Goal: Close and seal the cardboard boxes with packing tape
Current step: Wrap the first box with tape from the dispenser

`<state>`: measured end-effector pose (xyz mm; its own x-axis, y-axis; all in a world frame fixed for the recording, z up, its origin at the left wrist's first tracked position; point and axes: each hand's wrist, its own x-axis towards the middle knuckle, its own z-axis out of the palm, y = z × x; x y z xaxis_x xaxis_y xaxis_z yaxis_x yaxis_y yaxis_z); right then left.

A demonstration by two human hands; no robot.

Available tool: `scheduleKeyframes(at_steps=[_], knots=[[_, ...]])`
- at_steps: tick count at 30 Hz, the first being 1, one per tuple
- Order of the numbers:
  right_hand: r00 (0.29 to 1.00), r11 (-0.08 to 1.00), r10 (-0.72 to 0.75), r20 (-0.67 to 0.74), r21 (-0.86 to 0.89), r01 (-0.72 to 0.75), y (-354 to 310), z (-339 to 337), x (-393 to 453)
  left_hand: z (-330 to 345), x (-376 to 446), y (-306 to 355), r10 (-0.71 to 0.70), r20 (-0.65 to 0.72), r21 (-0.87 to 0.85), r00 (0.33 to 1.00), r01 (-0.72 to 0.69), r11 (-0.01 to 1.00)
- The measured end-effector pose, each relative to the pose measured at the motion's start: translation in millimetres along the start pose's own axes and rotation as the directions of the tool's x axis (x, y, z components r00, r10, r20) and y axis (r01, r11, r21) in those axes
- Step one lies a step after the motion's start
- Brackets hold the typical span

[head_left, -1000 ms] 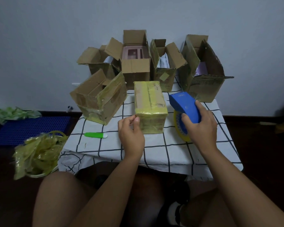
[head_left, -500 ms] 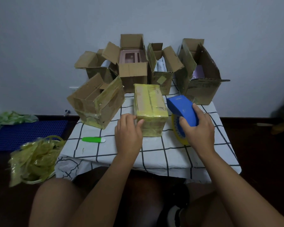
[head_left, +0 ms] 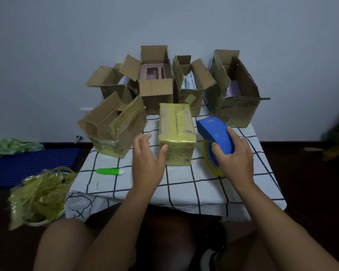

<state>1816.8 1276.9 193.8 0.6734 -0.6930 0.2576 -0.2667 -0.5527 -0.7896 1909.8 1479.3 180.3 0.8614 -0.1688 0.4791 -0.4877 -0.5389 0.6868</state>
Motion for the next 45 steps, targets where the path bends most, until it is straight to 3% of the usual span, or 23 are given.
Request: scheduleKeyframes(at_steps=[4, 10, 15, 17, 22, 25, 30, 39, 45], knots=[[1.0, 1.0, -0.003, 0.006, -0.006, 0.003, 1, 0, 0, 1, 20, -10, 0.271, 0.082, 0.07, 0.959, -0.276, 0.959], [1.0, 1.0, -0.003, -0.002, 0.002, 0.003, 2, 0, 0, -8, 32, -16, 0.384, 0.129, 0.029, 0.914, -0.39, 0.92], [1.0, 1.0, -0.001, -0.012, 0.001, 0.001, 3, 1, 1, -25, 27, -7, 0.481, 0.276, 0.198, 0.832, -0.539, 0.819], [1.0, 1.0, 0.0, -0.009, -0.002, 0.0, 2, 1, 1, -21, 30, -1, 0.491, 0.301, 0.225, 0.817, -0.561, 0.796], [1.0, 1.0, 0.005, -0.012, 0.0, -0.005, 2, 1, 0, 6, 31, 6, 0.544, 0.224, 0.084, 0.809, -0.572, 0.816], [1.0, 1.0, 0.007, -0.016, 0.005, -0.007, 2, 0, -1, 8, 28, 5, 0.543, 0.189, 0.103, 0.818, -0.567, 0.818], [1.0, 1.0, 0.006, -0.014, -0.001, -0.006, 4, 1, 0, 5, 28, 23, 0.47, 0.302, 0.256, 0.83, -0.545, 0.798], [1.0, 1.0, 0.009, -0.019, 0.015, -0.009, 5, 1, -2, 26, 31, 22, 0.574, 0.14, 0.201, 0.807, -0.591, 0.782], [1.0, 1.0, 0.005, -0.015, 0.003, -0.005, 5, 2, 0, 21, 56, 5, 0.525, 0.165, 0.253, 0.835, -0.55, 0.796]])
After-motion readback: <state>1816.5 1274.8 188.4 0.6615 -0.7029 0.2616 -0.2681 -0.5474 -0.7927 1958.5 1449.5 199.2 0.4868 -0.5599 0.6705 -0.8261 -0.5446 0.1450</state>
